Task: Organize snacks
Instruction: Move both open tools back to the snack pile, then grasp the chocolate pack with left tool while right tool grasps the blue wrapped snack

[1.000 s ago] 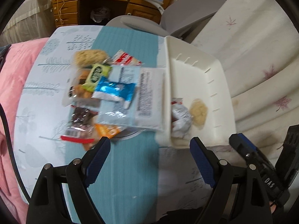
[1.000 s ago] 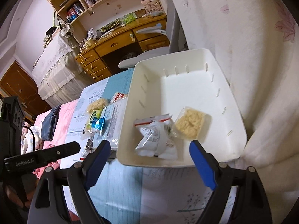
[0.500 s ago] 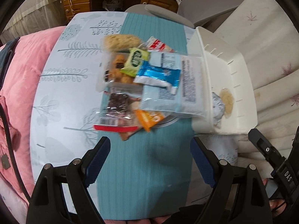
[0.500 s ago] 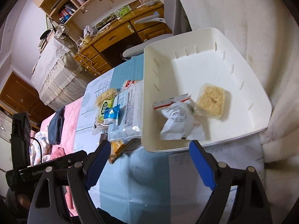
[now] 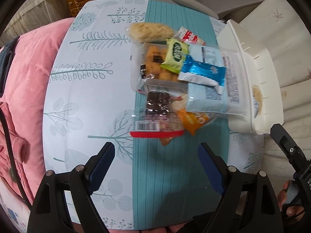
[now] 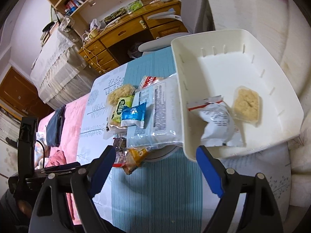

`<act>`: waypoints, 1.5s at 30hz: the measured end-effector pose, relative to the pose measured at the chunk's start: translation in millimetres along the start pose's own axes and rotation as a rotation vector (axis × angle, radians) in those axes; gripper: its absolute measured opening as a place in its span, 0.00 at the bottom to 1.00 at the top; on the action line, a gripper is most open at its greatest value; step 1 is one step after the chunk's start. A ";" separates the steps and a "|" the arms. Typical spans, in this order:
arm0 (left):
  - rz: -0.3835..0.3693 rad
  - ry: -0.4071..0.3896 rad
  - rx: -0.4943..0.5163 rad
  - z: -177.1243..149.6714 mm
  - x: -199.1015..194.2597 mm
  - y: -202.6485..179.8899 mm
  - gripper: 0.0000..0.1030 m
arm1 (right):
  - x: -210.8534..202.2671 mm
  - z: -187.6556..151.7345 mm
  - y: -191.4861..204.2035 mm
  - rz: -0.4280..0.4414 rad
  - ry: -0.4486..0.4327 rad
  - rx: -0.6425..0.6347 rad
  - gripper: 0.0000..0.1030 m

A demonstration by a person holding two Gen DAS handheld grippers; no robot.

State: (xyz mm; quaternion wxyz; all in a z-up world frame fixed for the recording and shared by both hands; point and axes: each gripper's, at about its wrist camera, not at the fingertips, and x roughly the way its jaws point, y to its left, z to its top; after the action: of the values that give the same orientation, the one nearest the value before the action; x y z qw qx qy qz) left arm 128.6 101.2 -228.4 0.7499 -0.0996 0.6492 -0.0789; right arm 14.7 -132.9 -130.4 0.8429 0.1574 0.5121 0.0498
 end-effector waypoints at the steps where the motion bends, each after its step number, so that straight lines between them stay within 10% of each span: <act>1: 0.001 0.006 0.003 2.0 2.8 1.6 0.84 | 2.1 0.6 3.2 -0.006 0.000 -0.009 0.83; 24: -0.017 0.105 0.003 61.4 81.4 11.6 0.81 | 81.7 15.4 71.8 -0.153 -0.049 -0.535 0.81; 45: -0.167 0.098 -0.086 79.2 98.6 13.0 0.21 | 117.7 7.5 86.6 -0.155 -0.055 -0.832 0.81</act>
State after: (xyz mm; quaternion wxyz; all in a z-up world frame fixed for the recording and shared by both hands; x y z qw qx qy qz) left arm 221.1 93.1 -315.3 0.7033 -0.1815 0.6771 -0.1182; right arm 83.4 -23.8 -199.6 0.8493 -0.2337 0.4359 0.1845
